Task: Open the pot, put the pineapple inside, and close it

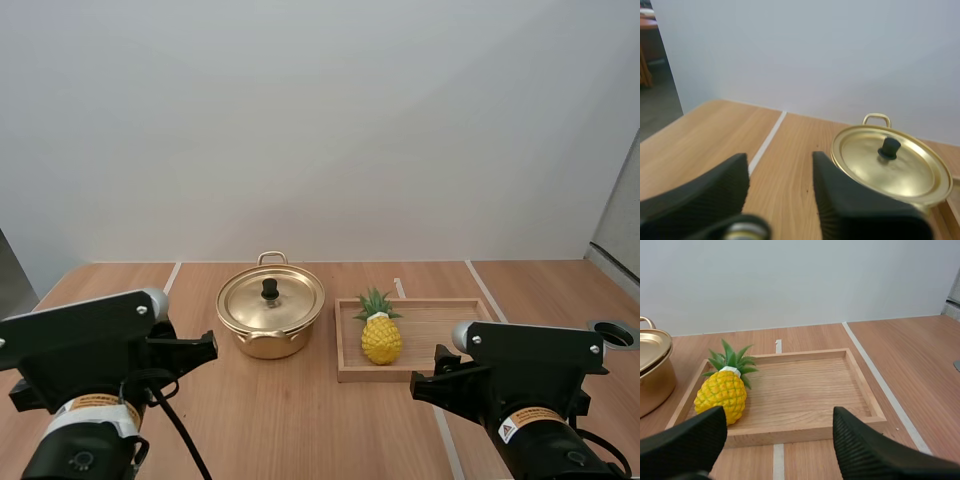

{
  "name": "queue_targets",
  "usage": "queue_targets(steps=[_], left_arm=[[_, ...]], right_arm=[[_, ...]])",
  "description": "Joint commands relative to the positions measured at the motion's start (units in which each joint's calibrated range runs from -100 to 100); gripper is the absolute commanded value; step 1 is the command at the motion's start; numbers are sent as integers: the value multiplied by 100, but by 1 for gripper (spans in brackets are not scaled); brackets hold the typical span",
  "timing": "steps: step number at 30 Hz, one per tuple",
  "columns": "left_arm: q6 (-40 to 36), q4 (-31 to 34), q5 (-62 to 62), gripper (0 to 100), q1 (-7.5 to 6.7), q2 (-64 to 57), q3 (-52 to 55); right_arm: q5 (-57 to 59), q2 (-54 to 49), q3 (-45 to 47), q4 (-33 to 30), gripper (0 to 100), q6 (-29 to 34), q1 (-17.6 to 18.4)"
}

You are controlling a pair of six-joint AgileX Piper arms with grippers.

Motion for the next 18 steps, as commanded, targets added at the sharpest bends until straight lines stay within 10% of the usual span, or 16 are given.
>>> queue_targets(steps=[1, 10, 18], left_arm=[[-66, 235, 463, 100, -2, -31, -242], [39, 1342, -750, 100, -2, -31, -242], [255, 763, 731, 100, -2, -31, -731]], right_arm=[[-110, -38, 0, -49, 100, 5, -18], [-110, -38, 0, -135, 100, 5, -19], [-115, -38, 0, -131, 100, 81, -19]])
